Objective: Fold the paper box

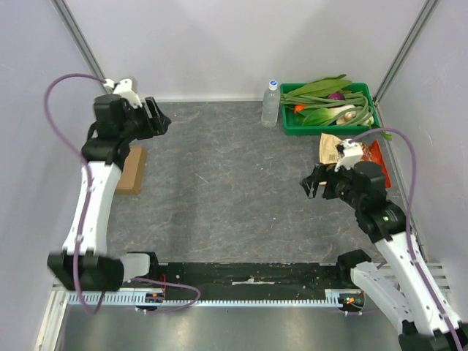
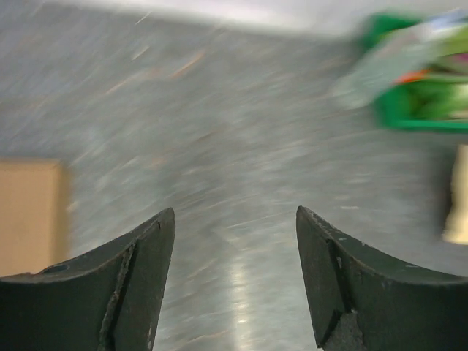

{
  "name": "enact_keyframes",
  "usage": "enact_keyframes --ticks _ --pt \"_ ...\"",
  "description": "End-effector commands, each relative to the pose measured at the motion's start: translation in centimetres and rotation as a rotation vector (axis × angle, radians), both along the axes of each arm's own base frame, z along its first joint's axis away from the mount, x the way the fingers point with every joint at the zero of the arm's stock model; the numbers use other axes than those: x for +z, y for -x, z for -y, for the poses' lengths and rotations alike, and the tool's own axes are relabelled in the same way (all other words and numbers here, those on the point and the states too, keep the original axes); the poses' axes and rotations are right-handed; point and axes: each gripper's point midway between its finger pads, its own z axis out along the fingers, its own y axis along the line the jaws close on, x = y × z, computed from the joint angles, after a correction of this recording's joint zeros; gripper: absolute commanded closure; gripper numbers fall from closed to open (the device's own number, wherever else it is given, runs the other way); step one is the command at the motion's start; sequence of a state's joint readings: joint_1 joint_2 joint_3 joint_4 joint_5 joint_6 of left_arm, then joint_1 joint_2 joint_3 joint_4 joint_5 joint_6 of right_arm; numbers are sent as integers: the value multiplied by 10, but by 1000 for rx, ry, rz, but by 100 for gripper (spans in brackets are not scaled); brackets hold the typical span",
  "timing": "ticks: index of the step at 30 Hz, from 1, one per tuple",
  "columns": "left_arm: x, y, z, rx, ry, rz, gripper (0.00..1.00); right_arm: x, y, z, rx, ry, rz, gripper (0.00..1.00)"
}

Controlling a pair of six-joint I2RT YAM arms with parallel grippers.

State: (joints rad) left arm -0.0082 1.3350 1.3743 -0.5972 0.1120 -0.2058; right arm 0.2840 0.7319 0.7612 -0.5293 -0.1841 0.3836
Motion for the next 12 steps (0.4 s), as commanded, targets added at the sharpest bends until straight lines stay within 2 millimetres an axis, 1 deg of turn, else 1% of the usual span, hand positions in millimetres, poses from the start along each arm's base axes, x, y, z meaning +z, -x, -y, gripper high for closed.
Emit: enact_keyframes --ticks 1,2,3,4,5,6,7,8,9,10,11,12 --pt "154 78 85 -418 309 409 24 92 7 24 -83 0 297 2" --pt "180 90 88 -448 317 489 23 110 15 30 -106 -7 363 2" --pt "203 113 92 -491 313 563 22 131 21 36 -120 -6 425 2" --pt "229 128 94 -516 303 631 21 145 25 45 -157 1 471 2" --pt "245 141 95 -539 293 676 21 161 33 54 -196 -2 522 2" --pt "257 155 99 -576 287 707 21 186 44 62 -222 -13 589 2" --pt "281 178 100 -602 268 780 21 201 51 72 -261 3 639 2" --pt "293 191 101 -614 262 815 21 233 70 82 -284 -11 725 2" --pt "304 203 103 -637 257 850 21 248 80 89 -305 -9 766 2" --pt "322 224 104 -658 246 910 21 263 89 95 -315 19 804 2" --pt "330 235 105 -675 241 936 20 276 97 104 -346 29 828 2" --pt "343 252 107 -699 230 978 20 303 117 109 -343 10 903 2"
